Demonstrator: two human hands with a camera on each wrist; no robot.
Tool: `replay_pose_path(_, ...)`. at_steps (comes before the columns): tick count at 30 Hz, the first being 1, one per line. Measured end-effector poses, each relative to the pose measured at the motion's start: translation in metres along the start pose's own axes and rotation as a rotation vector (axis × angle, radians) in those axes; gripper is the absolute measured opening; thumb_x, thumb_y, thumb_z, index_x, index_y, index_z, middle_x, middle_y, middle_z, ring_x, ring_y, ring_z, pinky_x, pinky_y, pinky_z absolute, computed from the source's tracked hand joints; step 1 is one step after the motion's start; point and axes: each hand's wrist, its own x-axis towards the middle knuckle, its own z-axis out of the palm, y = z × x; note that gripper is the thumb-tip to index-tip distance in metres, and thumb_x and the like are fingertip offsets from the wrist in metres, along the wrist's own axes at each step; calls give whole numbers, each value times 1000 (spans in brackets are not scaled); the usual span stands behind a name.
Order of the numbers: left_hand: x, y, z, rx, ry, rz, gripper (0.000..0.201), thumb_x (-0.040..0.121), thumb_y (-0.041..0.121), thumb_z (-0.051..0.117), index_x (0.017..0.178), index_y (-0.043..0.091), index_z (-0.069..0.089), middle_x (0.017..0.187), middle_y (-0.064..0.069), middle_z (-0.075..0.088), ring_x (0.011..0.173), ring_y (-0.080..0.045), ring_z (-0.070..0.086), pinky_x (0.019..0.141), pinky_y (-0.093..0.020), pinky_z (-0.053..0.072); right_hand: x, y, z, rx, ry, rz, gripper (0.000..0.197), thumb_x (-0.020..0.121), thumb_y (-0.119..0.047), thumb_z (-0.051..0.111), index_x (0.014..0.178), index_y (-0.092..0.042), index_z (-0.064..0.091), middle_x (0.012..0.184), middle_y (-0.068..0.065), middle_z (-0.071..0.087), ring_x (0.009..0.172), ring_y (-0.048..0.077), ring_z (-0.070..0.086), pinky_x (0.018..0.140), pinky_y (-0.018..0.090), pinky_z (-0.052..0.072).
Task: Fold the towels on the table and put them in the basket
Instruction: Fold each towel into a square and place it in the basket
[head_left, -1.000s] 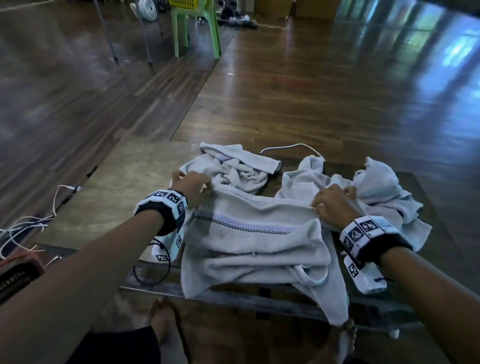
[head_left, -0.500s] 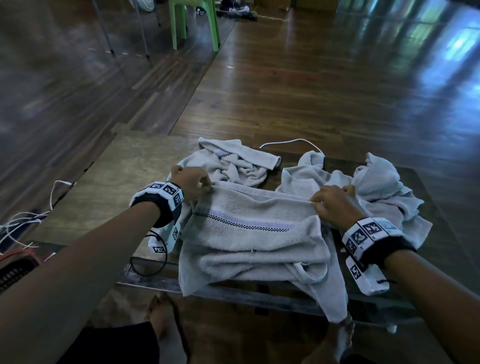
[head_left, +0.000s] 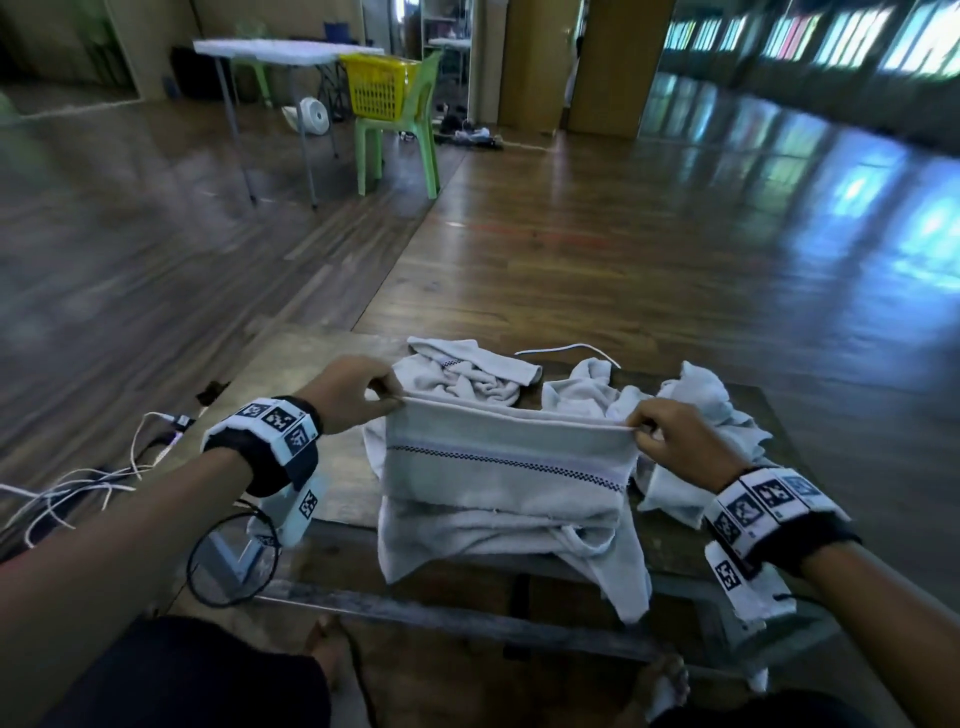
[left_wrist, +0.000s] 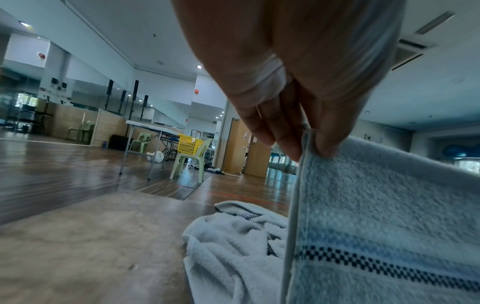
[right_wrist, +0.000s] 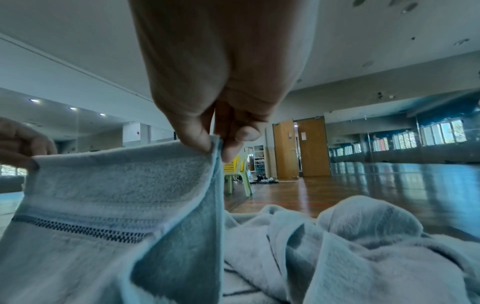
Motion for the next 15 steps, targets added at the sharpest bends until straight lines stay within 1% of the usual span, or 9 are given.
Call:
replay_pose_path(1,-8,3,-5,-11,13,14,7,78,13,74,78,14,67,72,9,61,64,8,57,64,-2,42,-5,-6,-6,-6,-1,-16,14,72,12,64,79,1,69,74,9,66,68,17,55,65,28,42)
replay_pose_path(3,-23,8,-12,-21,28,27,18,77,10,74,73,21,60,71,13,59,71,13,55,64,-4,43,-15,-15,-17,-13,-2,-39,13,72,10,66,79,0,70,76,11,68,69,17,57,65,28,47)
replay_pose_path(5,-36,13,-17,-11,36,22,29,77,10,73,68,27,53,71,12,58,73,11,54,64,-5,42,-25,-24,-26,-34,-10,-65,12,73,7,69,81,-2,72,78,9,70,70,15,61,69,21,47)
replay_pose_path(7,-49,17,-21,-19,36,17,33,76,8,73,66,30,50,71,10,59,73,7,56,65,-6,43,-36,-31,-34,-42,-34,-79,10,75,3,71,81,-4,74,79,5,70,72,13,62,72,13,46)
replay_pose_path(8,-54,19,-24,-27,35,17,32,76,8,72,67,29,51,72,8,60,73,4,57,66,-8,45,-41,-35,-38,-47,-44,-80,10,75,1,72,81,-6,74,80,4,71,72,12,61,72,9,45)
replay_pose_path(10,-64,26,-28,-43,19,15,20,78,10,71,75,22,56,77,5,62,73,-2,59,70,-14,49,-49,-43,-45,-54,-50,-84,10,75,1,72,80,-7,74,80,3,71,72,9,60,71,3,43)
replay_pose_path(13,-73,36,-37,-20,24,41,13,82,14,68,93,15,62,81,4,62,73,-3,58,72,-14,49,-59,-54,-55,-22,-10,-87,10,74,4,71,79,-5,73,79,5,71,70,5,59,71,0,40)
replay_pose_path(14,-75,39,-40,13,23,64,11,83,15,67,94,13,65,83,2,63,73,-5,58,73,-18,51,-62,-58,-58,-9,10,-94,12,75,5,71,79,-5,72,78,5,71,68,2,58,71,0,40)
replay_pose_path(15,-76,42,-44,50,20,92,10,84,16,66,93,11,68,84,0,64,75,-11,59,73,-24,52,-64,-61,-62,-5,24,-102,13,75,5,70,80,-7,72,78,4,71,70,3,59,71,0,40)
